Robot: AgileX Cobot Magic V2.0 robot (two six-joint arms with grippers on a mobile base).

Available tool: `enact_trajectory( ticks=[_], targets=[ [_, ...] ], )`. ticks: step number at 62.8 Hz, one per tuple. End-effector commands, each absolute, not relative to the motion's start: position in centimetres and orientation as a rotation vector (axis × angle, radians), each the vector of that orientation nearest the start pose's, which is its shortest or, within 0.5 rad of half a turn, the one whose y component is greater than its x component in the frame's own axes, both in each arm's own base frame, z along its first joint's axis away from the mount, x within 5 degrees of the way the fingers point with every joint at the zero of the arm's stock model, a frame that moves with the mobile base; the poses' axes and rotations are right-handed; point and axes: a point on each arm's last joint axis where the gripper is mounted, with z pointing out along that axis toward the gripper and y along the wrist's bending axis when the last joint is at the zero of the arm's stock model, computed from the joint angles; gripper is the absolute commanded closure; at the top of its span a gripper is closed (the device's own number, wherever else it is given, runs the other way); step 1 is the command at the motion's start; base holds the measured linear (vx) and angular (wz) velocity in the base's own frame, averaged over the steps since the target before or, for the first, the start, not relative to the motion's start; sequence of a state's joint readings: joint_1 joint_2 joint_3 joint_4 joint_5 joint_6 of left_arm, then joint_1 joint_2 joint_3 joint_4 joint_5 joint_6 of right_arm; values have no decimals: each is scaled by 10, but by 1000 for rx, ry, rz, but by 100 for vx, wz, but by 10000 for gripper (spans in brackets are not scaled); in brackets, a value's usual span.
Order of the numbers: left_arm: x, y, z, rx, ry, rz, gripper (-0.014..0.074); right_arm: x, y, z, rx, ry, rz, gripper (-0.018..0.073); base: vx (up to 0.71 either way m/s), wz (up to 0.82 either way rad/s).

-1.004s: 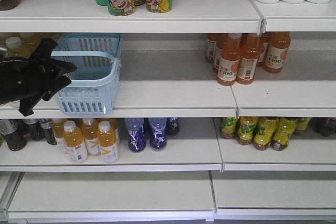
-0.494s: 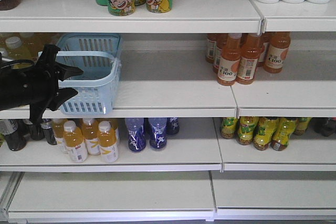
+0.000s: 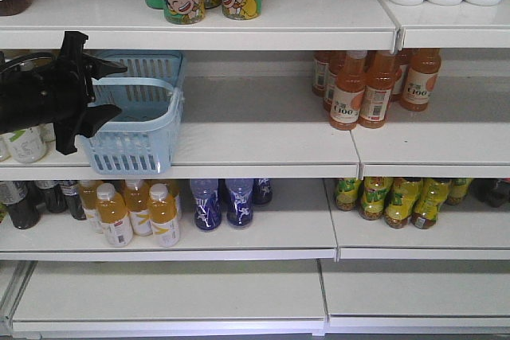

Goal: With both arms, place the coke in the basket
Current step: 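Move the left gripper over the light-blue basket's handle, then close the left gripper on the basket handle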

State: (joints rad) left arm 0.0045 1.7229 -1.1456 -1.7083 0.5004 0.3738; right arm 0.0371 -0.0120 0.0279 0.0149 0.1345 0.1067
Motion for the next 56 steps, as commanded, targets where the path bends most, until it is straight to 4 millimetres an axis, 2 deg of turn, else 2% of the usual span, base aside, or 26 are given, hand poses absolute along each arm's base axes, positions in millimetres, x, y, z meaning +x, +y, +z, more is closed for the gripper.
enact_trajectory(
  ticks=[1, 28, 47, 56],
  targets=[
    [392, -42, 288, -1076, 1828, -1403, 85, 56, 2, 195, 54, 1559, 116, 564, 0, 0],
    [405, -39, 262, -1164, 1852, -1342, 85, 56, 2, 195, 54, 1559, 116, 564, 0, 0],
    [415, -38, 284, -1103, 1799, -1359, 85, 56, 2, 195, 54, 1559, 116, 564, 0, 0],
    [417, -36, 283, -1120, 1790, -1337, 85, 56, 2, 195, 54, 1559, 116, 564, 0, 0]
  ],
)
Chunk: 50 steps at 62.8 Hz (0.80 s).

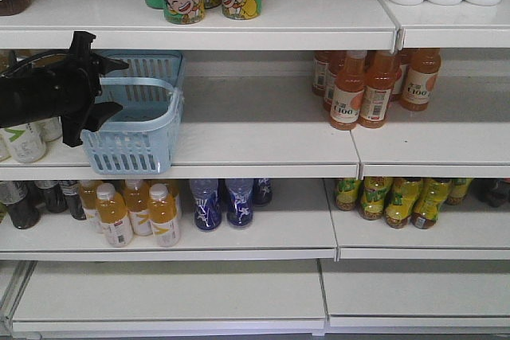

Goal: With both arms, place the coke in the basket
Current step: 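Close the left gripper on the basket handle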

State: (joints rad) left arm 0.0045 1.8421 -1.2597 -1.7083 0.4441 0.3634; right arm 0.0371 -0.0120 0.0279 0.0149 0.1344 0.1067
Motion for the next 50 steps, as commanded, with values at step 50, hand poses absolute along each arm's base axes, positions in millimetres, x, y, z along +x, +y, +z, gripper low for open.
enact_trajectory(
  ticks=[50],
  targets=[
    [450, -36, 269, -1144, 1776, -1351, 85, 56, 2, 195, 54, 1559, 116, 564, 0, 0]
  ],
)
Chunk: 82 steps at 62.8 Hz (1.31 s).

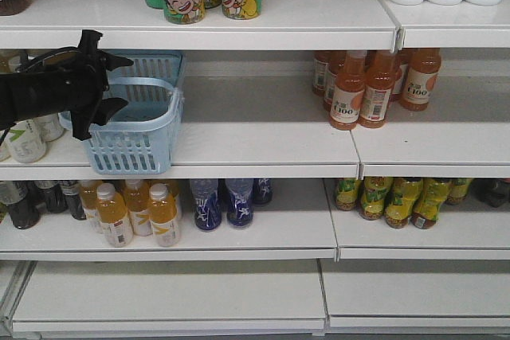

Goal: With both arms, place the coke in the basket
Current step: 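Close the left gripper on the basket handle, then lift the basket off the shelf with the left gripper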

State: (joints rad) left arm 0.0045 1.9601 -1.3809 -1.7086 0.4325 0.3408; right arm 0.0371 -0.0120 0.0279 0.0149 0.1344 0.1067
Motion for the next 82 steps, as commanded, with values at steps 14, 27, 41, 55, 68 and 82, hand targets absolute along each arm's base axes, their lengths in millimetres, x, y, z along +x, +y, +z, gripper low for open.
enact_trajectory(
  ticks=[14, 27, 41, 55, 68, 82],
  targets=[
    [464, -35, 272, -1123, 1752, -1343, 87, 56, 2, 195, 54, 1559, 116, 564, 0, 0],
    [471, -37, 264, -1114, 1771, -1361, 98, 56, 2, 195, 54, 1559, 116, 564, 0, 0],
    [471, -36, 263, -1061, 1790, -1326, 239, 56, 2, 195, 54, 1559, 116, 564, 0, 0],
    [470, -39, 263, -1022, 1817, -1343, 556, 56, 2, 195, 54, 1559, 116, 564, 0, 0],
    [464, -48, 261, -863, 1940, -1352, 604, 56, 2, 195, 54, 1559, 116, 564, 0, 0],
    [446, -65, 268, -607, 2098, -1497, 604, 56, 2, 195, 54, 1559, 116, 564, 0, 0]
  ],
)
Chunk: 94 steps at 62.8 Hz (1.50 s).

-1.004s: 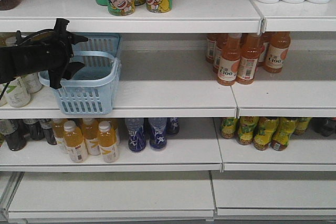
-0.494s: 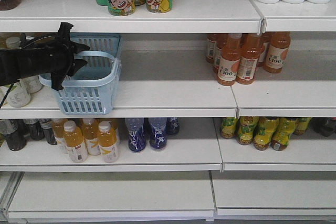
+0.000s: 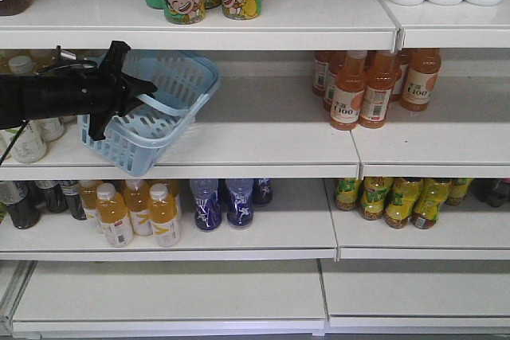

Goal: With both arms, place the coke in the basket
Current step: 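Lift the basket off the shelf with the left gripper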

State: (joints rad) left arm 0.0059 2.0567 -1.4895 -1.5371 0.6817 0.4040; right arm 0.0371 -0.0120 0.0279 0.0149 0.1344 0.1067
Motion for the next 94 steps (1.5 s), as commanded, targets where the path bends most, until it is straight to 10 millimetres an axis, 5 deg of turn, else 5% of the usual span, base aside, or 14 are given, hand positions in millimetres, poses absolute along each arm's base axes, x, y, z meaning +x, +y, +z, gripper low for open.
enact_trajectory(
  ticks=[1, 17, 30, 47, 70, 94],
  targets=[
    [445, -66, 269, -590, 2104, -1510, 604, 56, 2, 195, 54, 1559, 116, 564, 0, 0],
    [406, -89, 293, -166, 2266, -1715, 604, 56, 2, 195, 54, 1559, 116, 564, 0, 0],
    [366, -116, 310, 127, 2438, -1585, 604, 56, 2, 195, 54, 1559, 116, 564, 0, 0],
    [305, -163, 330, 361, 2450, -1619, 604, 56, 2, 195, 54, 1559, 116, 564, 0, 0],
    [246, -200, 341, 459, 2228, -1871, 604, 56, 2, 195, 54, 1559, 116, 564, 0, 0],
    [229, -211, 351, 472, 2161, -1947, 604, 56, 2, 195, 54, 1559, 116, 564, 0, 0]
  ],
)
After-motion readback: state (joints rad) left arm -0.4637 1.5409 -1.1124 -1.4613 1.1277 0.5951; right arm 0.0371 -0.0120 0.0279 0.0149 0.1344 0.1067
